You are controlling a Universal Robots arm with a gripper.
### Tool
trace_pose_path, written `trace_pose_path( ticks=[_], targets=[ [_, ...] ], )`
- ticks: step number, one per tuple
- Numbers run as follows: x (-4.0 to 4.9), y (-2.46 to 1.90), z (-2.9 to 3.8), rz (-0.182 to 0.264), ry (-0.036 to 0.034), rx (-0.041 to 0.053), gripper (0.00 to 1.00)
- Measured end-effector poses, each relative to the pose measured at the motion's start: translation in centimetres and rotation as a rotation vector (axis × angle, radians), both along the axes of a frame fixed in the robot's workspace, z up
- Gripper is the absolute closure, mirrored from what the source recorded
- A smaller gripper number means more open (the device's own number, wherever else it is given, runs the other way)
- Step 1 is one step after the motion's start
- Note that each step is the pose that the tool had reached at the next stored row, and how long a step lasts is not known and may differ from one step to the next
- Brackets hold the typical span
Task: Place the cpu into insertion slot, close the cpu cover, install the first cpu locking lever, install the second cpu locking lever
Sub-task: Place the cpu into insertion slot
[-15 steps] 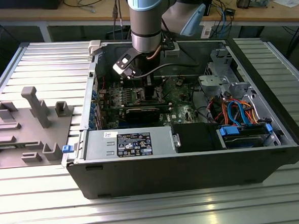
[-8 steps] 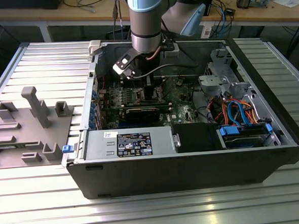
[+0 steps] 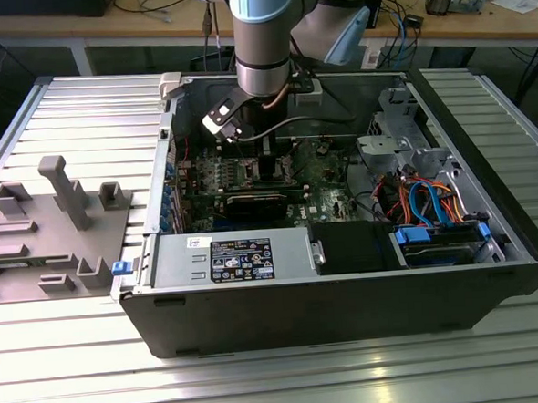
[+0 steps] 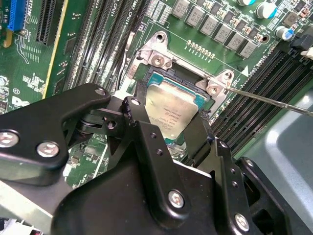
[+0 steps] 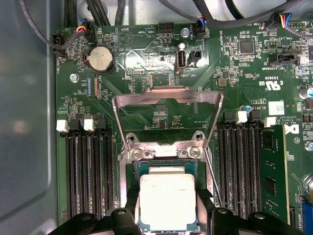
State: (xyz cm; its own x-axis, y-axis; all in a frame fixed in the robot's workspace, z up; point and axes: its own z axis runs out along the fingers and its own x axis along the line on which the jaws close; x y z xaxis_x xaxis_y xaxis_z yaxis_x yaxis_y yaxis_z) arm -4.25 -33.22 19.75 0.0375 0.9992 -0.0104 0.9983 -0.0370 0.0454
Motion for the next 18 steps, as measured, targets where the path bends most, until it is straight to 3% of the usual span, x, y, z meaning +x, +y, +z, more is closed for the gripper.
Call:
trace_pose_path(
  ticks=[5,6,7,8,13,18],
  targets=[
    [0.02,0.01,-0.04,0.000,-0.0008,0.0006,0.46],
    [0.01,0.00,-0.03,0.000,-0.0001,0.0002,0.38],
    [0.00,0.06,0.31,-0.002,-0.0002,0.0001,0.38],
    [-0.02,0.19,0.30,-0.002,-0.0002,0.0012,0.38],
    [-0.02,0.08,0.35,-0.002,0.0000,-0.0005,0.38],
    [-0.02,0.08,1.46,-0.002,-0.0001,-0.0011,0.38]
  ],
)
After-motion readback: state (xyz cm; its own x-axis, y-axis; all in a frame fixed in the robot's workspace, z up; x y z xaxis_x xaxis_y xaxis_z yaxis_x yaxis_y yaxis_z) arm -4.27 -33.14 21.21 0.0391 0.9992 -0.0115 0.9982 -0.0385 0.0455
